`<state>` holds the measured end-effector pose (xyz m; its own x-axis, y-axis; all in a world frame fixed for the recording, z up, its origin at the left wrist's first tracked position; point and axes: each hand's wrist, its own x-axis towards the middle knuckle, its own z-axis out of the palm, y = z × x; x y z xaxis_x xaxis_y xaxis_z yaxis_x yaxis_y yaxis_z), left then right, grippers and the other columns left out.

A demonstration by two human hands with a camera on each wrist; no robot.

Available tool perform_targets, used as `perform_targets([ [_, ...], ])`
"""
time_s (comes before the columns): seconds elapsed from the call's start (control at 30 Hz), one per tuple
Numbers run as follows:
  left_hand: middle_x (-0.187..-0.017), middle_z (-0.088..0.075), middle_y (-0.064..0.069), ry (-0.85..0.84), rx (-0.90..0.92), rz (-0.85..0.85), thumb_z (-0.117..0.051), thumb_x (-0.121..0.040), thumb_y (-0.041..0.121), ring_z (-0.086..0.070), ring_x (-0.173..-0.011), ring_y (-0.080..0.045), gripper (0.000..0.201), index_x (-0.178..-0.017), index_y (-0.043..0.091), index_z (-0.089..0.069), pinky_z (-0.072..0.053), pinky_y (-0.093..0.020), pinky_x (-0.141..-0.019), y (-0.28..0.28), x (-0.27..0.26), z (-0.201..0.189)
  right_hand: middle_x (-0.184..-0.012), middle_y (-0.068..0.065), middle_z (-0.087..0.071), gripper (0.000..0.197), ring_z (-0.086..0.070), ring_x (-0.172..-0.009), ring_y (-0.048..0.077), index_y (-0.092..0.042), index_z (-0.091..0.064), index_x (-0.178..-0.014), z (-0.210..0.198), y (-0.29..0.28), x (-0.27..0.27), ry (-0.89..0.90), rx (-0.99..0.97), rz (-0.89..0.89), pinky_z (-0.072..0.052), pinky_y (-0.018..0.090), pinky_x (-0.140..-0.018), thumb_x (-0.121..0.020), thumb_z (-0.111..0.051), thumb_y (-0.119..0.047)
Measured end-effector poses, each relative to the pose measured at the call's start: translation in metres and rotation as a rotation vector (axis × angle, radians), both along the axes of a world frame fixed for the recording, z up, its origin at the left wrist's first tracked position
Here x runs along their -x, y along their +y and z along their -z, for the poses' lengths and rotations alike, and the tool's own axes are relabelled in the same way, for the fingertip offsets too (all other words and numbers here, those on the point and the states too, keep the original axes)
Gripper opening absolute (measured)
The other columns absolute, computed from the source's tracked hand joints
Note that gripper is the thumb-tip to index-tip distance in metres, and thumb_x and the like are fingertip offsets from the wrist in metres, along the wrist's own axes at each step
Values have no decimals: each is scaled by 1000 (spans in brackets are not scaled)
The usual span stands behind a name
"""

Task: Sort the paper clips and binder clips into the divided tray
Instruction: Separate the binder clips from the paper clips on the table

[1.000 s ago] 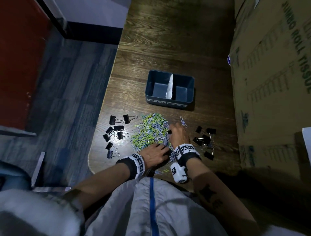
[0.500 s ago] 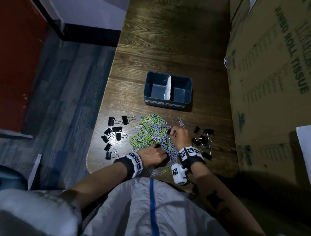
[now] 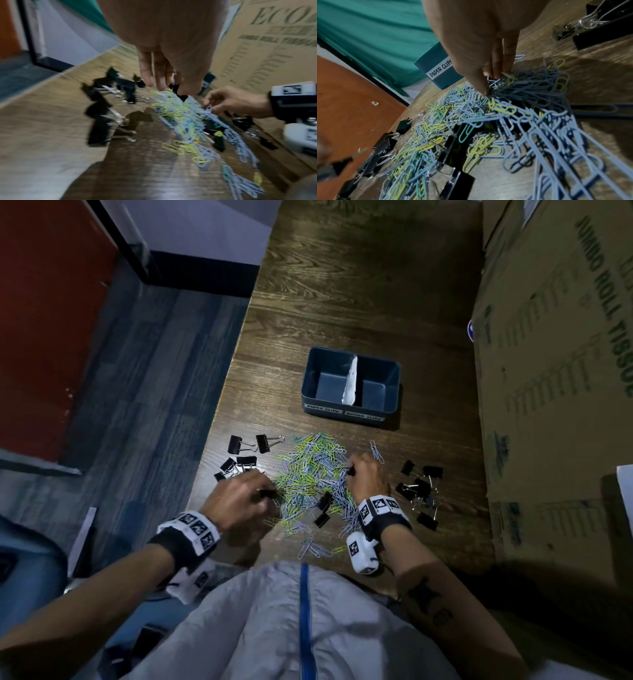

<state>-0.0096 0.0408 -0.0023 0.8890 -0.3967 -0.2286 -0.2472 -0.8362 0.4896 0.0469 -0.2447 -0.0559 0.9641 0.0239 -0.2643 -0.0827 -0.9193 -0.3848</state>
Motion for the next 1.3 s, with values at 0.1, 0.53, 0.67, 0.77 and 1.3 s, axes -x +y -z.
perform_targets([
  [0.1,-103,-59,6,20,-141,-70,-73,-77,28,-61,-80,-19,30,-104,27,-59,-50,-31,-60,22,2,10,-105,6,-69,28,-67,-88,26,-16,-66,-100,-5,0,-1,-5,-38,-4,-60,44,-75,-82,-72,5],
  [0.53,-90,-57,-7,-146,-257,88,-69,-76,16,-57,-85,-30,22,-96,13,-60,-47,-35,-52,-4,1,27,-99,4,-72,18,-65,-89,22,-23,-72,-89,-31,-81,-12,-65,-159,578,-47,23,-74,-83,-74,-6],
  [0.67,-98,-58,-6,-153,-248,321,-74,-73,16,-55,-88,-24,37,-107,12,-61,-53,-36,-58,-37,-6,29,-99,8,-70,24,-67,-96,29,-23,-71,-89,-26,-104,-2,-50,-73,627,-54,34,-80,-82,-69,0],
  [0.77,-110,-57,-8,-160,-259,494,-76,-72,10,-53,-95,-21,50,-118,13,-56,-56,-36,-70,-64,-9,28,-109,13,-63,21,-61,-106,33,-16,-71,-98,-30,-95,9,-102,52,565,-54,43,-88,-83,-71,-1],
  [1.3,-121,-48,-11,78,-140,227,-67,-83,12,-53,-106,-27,49,-128,16,-48,-53,-36,-76,-110,-27,47,-108,15,-62,32,-63,-94,35,-6,-65,-107,0,17,82,93,1,-466,-52,42,-66,-80,-76,-19],
])
